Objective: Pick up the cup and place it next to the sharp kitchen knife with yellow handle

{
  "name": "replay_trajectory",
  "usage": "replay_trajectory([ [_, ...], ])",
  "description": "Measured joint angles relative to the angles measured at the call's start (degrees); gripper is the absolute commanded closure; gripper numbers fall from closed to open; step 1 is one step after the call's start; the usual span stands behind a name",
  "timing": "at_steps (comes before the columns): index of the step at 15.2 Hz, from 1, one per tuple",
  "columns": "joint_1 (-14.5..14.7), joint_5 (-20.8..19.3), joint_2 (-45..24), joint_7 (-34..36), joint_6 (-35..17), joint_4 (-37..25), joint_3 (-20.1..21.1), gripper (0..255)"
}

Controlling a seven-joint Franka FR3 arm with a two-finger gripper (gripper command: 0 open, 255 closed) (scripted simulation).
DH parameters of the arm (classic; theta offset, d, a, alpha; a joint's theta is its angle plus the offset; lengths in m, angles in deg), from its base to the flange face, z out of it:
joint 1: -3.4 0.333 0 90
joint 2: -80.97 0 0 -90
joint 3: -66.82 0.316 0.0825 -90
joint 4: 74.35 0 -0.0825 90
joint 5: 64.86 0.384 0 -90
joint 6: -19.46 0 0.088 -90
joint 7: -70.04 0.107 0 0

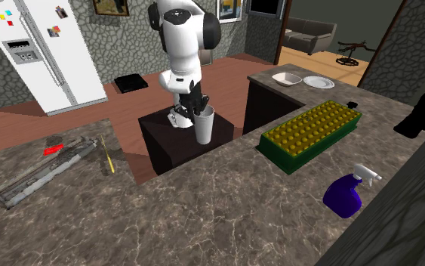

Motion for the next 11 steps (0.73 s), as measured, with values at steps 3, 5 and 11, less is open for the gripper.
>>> replay_trajectory([
  [3, 0.0, 0.0, -0.1, 0.1, 2.2, -2.2, 0.0, 255],
  [5, 0.0, 0.1, -0.3, 0.1, 3.9, -4.2, -0.1, 255],
  [11, 0.0, 0.3, -0.9, 0.3, 8.4, -9.2, -0.1, 255],
])
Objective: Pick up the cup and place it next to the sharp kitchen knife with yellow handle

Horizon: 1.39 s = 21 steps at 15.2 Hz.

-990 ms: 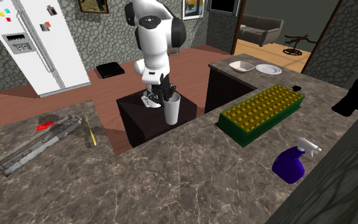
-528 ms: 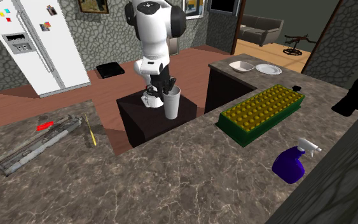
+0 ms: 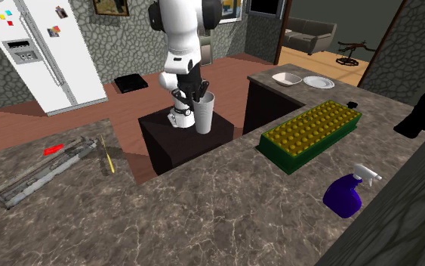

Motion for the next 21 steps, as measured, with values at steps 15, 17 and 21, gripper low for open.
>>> replay_trajectory([
  [15, -10.7, 3.1, -10.7, -20.6, -2.0, -6.0, -9.6, 255],
  [17, -12.6, 4.2, -13.1, -23.4, -2.2, -7.7, -10.5, 255],
  [21, -17.3, 7.0, -19.2, -29.5, -2.1, -12.5, -12.1, 255],
])
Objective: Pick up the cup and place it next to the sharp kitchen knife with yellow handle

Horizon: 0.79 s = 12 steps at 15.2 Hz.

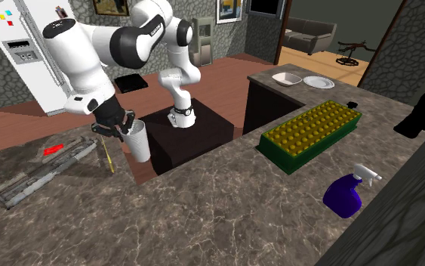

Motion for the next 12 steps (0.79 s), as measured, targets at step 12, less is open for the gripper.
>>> replay_trajectory([
  [12, -18.9, 9.4, -22.3, -12.2, 7.1, -27.2, 0.4, 255],
])
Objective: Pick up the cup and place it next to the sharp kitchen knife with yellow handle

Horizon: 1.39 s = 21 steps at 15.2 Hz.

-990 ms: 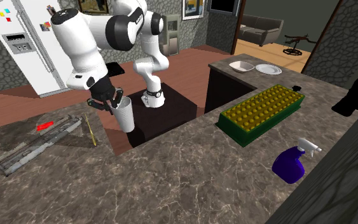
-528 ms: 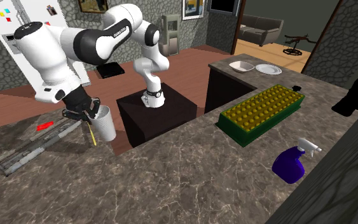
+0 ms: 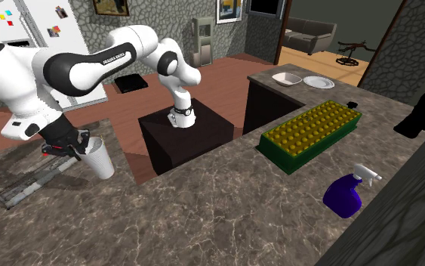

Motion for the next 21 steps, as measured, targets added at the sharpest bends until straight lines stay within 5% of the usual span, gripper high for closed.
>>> replay_trajectory([
  [21, 3.0, 0.5, -0.3, -2.4, -15.1, 15.7, 0.2, 255],
])
